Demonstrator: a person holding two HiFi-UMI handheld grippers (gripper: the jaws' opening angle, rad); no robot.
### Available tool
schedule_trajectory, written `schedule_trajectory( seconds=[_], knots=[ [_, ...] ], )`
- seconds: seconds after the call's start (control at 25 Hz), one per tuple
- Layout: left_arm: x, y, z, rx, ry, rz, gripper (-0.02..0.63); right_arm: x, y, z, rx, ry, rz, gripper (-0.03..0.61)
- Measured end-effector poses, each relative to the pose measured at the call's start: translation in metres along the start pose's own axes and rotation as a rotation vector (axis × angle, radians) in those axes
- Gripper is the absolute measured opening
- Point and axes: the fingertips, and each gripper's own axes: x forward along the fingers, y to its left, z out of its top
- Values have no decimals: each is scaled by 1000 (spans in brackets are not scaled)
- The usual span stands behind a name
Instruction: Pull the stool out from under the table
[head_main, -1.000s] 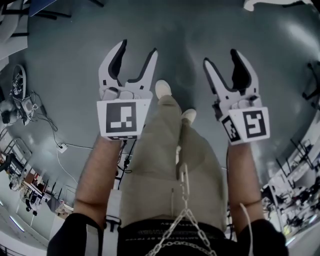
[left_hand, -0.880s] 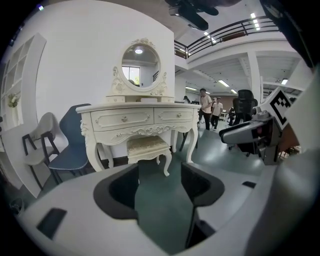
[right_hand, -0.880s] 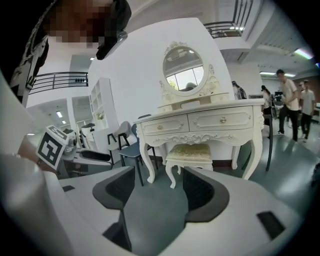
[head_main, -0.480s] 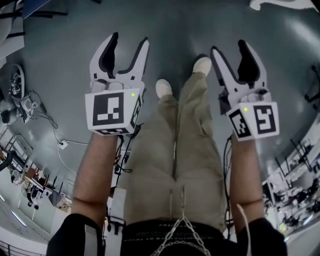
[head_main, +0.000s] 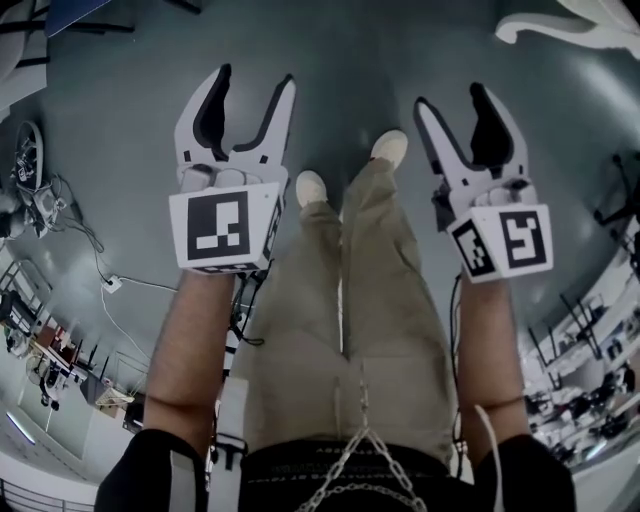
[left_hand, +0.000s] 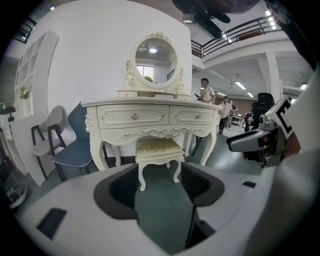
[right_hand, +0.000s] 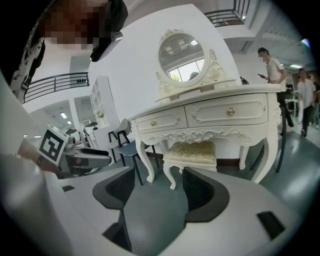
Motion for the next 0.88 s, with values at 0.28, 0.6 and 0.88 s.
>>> schedule_trajectory(
  seconds=[0.28, 0.6, 0.88],
  knots=[
    [19, -10, 31, -9, -4, 44, 250, 9, -25, 22, -15, 19, 57, 276],
    [38, -24, 65, -22, 6, 110, 250, 19, -56, 57, -38, 6, 149, 276],
    [58, -49, 71, -30, 29, 106, 250, 21, -75, 58, -51, 37, 210, 276]
  ],
)
